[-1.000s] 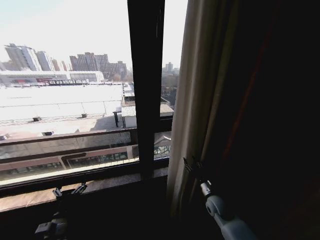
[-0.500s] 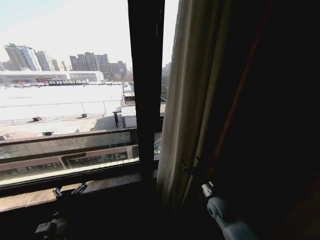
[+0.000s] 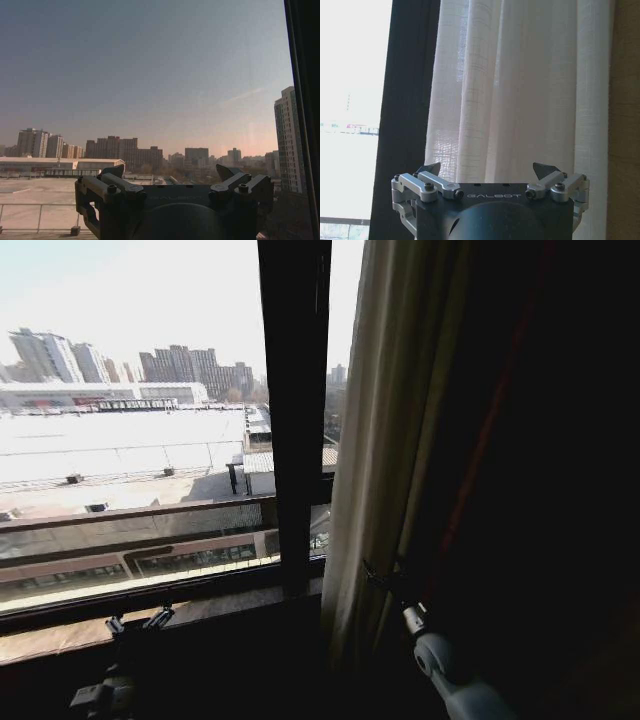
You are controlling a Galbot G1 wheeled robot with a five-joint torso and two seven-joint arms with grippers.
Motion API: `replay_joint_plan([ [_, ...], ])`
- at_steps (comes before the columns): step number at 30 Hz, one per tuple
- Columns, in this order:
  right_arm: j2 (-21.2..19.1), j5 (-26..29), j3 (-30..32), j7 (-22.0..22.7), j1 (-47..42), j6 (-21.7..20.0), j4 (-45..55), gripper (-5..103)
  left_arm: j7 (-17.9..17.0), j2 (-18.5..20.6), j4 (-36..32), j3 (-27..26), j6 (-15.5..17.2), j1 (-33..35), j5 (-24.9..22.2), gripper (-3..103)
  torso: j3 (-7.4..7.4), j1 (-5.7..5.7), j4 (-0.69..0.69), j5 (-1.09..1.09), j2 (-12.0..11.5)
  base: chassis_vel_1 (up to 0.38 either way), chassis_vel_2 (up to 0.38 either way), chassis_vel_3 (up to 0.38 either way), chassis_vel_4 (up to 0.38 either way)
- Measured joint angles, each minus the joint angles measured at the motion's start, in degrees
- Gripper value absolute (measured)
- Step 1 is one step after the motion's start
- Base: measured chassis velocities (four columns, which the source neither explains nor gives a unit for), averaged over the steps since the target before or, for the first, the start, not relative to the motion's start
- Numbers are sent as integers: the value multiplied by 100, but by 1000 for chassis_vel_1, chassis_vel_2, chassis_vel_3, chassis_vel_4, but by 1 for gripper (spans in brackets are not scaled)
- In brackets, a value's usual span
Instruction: Open the curtains by pulling them apart, changing their state from closed to fully open.
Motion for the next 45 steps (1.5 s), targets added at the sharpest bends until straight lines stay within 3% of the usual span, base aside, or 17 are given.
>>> replay_joint_plan([
  [14, 2, -1, -2, 4, 4, 0, -6, 100, 0, 0, 0, 0, 0, 0, 0, 100, 1, 2, 1, 0, -1, 270, 236, -269, -249],
  [45, 2, -3, -2, 4, 6, 0, -8, 100, -1, 0, 0, 0, 0, 0, 0, 100, 0, 0, 1, -1, 0, 443, 269, -451, -268],
])
